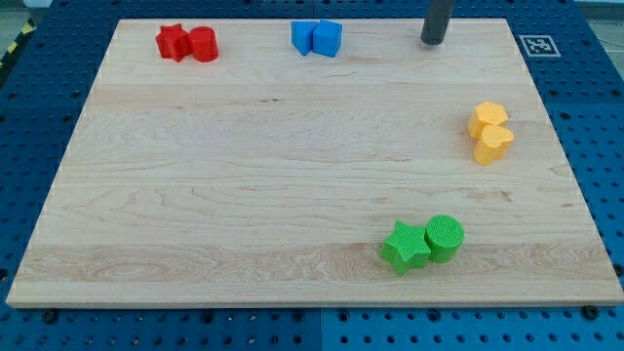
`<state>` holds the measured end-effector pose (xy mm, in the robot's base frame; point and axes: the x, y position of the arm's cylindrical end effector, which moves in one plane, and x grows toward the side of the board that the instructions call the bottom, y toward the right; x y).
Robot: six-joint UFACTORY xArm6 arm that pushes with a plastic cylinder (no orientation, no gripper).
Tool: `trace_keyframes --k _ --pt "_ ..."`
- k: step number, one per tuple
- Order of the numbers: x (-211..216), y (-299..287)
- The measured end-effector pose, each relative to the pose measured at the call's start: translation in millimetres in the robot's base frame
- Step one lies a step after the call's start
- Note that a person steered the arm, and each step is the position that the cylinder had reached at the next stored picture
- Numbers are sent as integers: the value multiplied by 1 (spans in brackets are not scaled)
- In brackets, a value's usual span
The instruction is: Slide the blue cube diagonally to the bottom right of the blue triangle
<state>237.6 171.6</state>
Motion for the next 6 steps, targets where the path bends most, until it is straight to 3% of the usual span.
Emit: trace_keyframes --k 1,4,6 --pt "-2 -8" --pt "-40 -110" --pt "-40 -163"
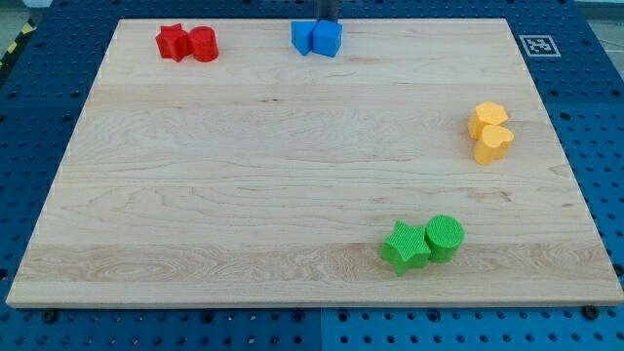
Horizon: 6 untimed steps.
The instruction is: Slide the blue cube diagonally to the bottom right of the blue triangle
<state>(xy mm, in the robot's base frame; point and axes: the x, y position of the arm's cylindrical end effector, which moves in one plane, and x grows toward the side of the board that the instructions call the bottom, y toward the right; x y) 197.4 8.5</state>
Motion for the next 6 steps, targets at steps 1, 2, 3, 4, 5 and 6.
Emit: trace_keyframes --k 1,2,3,4,5,6 --pt "12 -1" --pt "19 -1" --pt "19 -1" --pt "24 -1" --pt "35 -1" --pt "36 -1"
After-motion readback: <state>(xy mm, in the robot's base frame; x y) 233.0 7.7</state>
